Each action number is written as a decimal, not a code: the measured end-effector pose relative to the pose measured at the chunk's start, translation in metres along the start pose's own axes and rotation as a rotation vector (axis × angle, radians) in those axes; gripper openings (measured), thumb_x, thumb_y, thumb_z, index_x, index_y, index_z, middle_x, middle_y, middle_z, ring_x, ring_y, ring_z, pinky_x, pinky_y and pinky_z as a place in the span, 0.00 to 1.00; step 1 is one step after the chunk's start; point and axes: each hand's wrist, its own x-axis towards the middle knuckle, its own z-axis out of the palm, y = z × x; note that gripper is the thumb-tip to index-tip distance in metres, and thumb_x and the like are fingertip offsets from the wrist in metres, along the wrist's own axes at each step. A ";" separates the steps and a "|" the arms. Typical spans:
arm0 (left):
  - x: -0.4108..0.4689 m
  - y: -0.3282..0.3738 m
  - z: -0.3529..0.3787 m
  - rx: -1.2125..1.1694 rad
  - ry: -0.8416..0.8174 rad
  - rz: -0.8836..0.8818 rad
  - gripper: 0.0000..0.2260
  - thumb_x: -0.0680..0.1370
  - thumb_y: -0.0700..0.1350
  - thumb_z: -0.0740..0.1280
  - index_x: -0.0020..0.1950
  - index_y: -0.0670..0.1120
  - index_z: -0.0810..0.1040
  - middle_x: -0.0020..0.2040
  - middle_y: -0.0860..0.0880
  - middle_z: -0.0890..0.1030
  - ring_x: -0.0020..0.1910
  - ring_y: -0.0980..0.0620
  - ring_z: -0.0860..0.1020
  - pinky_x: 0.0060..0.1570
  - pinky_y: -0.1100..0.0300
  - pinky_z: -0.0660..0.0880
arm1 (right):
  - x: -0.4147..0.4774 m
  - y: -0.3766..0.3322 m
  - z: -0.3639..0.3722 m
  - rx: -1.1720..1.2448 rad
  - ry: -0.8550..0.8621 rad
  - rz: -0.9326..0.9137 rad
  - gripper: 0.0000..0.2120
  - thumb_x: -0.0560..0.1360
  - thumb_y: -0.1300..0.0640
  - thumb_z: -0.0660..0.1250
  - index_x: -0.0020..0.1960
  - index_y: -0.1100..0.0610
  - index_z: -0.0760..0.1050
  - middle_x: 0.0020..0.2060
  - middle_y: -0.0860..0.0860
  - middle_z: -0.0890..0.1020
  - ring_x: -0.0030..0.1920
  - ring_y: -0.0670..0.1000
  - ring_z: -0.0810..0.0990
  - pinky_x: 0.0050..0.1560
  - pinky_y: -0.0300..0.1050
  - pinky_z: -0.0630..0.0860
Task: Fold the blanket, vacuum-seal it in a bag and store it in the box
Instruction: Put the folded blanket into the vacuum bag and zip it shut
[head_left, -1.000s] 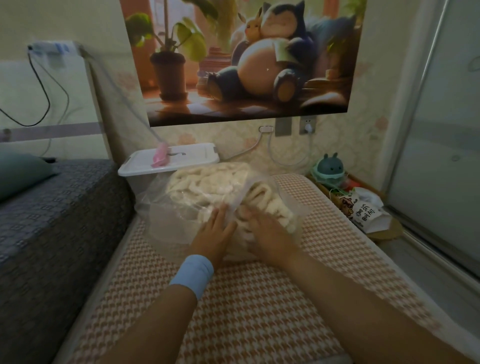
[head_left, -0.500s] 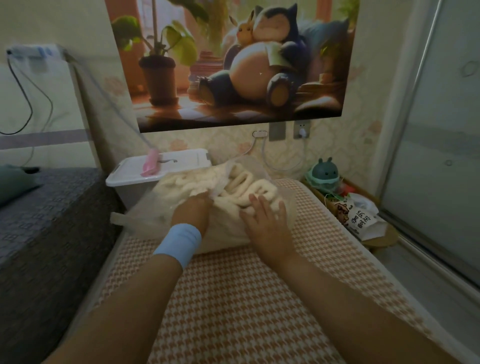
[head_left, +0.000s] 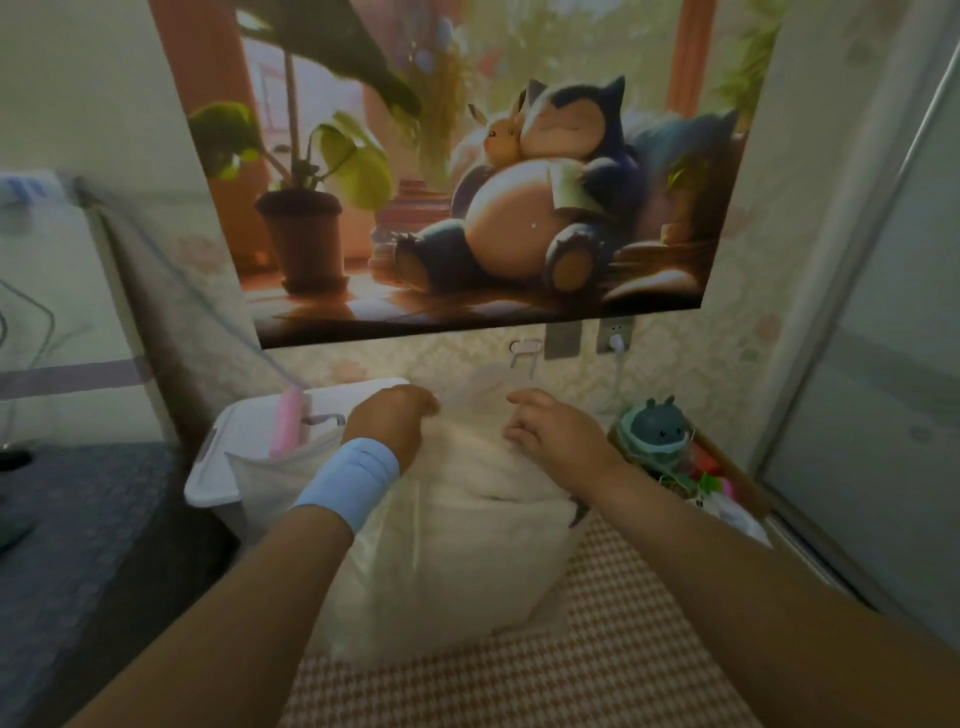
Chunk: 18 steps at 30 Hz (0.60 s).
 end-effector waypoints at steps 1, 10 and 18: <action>0.009 0.002 -0.020 -0.025 -0.040 0.014 0.18 0.76 0.36 0.62 0.58 0.55 0.80 0.55 0.50 0.81 0.52 0.48 0.80 0.57 0.54 0.75 | 0.009 -0.005 -0.022 0.011 -0.028 0.007 0.08 0.80 0.50 0.65 0.51 0.52 0.82 0.71 0.46 0.72 0.62 0.49 0.76 0.61 0.44 0.72; 0.071 0.054 -0.254 -0.029 -0.223 0.119 0.11 0.80 0.46 0.61 0.56 0.56 0.81 0.55 0.50 0.82 0.54 0.47 0.79 0.58 0.54 0.74 | 0.087 -0.090 -0.223 0.053 -0.140 0.086 0.37 0.76 0.50 0.71 0.79 0.44 0.55 0.78 0.50 0.60 0.77 0.52 0.61 0.76 0.51 0.62; 0.090 0.085 -0.419 -0.001 -0.332 0.217 0.08 0.78 0.43 0.66 0.53 0.49 0.83 0.52 0.47 0.82 0.50 0.47 0.79 0.55 0.61 0.71 | 0.133 -0.176 -0.359 -0.135 -0.258 -0.044 0.48 0.72 0.42 0.74 0.81 0.46 0.46 0.79 0.51 0.57 0.76 0.55 0.60 0.73 0.53 0.64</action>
